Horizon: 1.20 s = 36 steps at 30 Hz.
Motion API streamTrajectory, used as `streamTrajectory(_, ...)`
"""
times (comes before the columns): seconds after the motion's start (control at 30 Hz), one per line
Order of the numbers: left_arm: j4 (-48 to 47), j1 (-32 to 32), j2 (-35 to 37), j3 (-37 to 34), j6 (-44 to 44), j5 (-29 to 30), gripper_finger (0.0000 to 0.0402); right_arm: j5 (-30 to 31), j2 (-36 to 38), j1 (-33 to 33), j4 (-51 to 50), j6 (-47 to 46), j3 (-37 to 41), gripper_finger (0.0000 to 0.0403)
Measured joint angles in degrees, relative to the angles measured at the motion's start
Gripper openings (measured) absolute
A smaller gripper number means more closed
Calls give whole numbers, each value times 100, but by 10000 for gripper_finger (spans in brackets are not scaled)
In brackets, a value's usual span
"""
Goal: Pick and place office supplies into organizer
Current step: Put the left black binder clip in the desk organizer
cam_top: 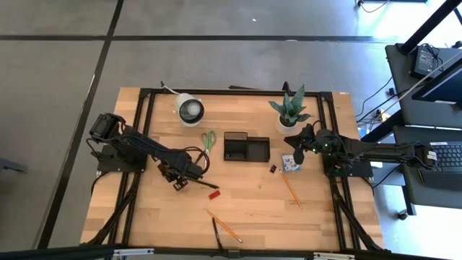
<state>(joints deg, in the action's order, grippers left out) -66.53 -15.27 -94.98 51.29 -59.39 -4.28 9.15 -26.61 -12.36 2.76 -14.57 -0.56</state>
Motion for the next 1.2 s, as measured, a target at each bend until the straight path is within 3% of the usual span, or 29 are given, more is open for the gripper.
streamTrajectory(0.5, -47, 0, 2, 0, -1, -38, 8, 1, -2, 0, -7, 7, 0, 51)
streamTrajectory(0.8, -105, 4, 4, 209, 600, -139, 3, 1, 0, 0, -7, 7, 0, 51)
streamTrajectory(1.03, -525, 2, 4, 1052, 1283, 530, 2, 2, -2, 0, -7, 9, 0, 51)
streamTrajectory(1.2, -181, 2, 31, 1673, 2362, 1453, 2, 0, -1, 0, -7, 13, 0, 51)
